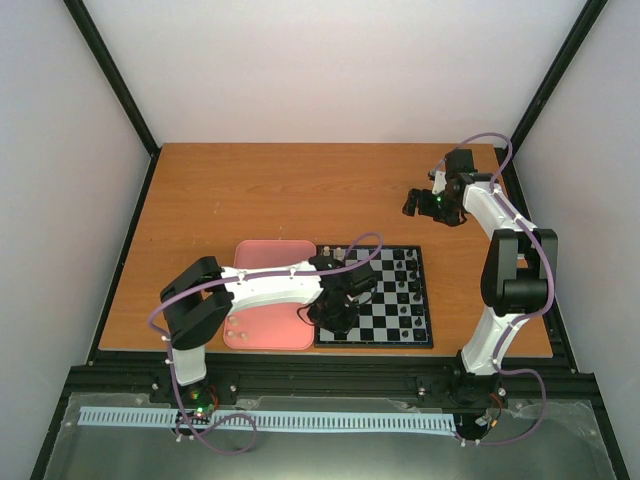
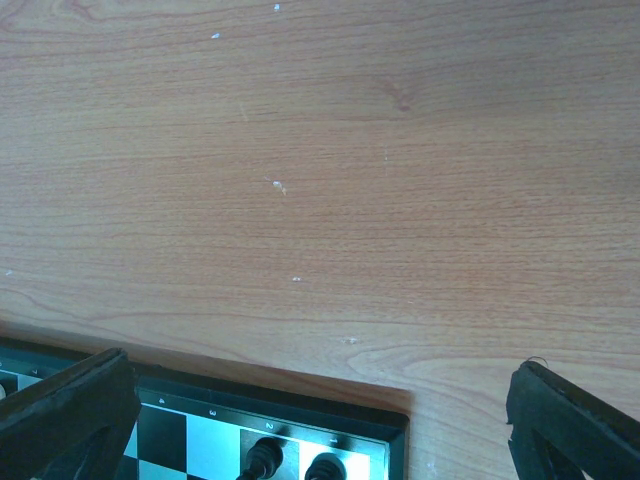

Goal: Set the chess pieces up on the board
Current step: Adjust the chess piece on the chessboard.

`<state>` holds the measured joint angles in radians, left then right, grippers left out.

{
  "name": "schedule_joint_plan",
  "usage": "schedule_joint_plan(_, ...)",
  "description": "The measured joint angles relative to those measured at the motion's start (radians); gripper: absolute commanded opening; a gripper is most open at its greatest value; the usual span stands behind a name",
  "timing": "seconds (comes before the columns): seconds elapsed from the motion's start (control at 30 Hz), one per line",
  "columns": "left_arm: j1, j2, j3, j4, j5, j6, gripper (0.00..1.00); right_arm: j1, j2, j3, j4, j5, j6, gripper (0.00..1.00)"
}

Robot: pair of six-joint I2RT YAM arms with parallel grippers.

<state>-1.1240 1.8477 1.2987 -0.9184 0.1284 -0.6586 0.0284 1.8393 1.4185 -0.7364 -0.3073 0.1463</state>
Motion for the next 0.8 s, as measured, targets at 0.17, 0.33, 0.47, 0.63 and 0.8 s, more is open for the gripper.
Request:
schedule_joint_plan(0.17,0.000,0.001,0.000,0.000,-0.009,-0.007,0.01,0.000,0.000,0.000,0.000,0.000,0.000,1.00)
schedule_joint_plan(0.33,0.004,0.001,-0.003,0.002,-0.015,-0.021,0.01,0.000,0.000,0.000,0.000,0.000,0.000,1.00)
schedule_joint_plan(0.47,0.008,0.001,-0.012,0.005,-0.020,-0.027,0.01,0.000,0.000,0.000,0.000,0.000,0.000,1.00)
schedule_joint_plan(0.63,0.008,0.001,-0.015,0.005,-0.021,-0.028,0.01,0.000,0.000,0.000,0.001,0.000,0.000,1.00)
schedule_joint_plan(0.8,0.010,0.001,-0.015,0.006,-0.023,-0.028,0.01,0.000,0.000,0.000,0.001,0.000,0.000,1.00)
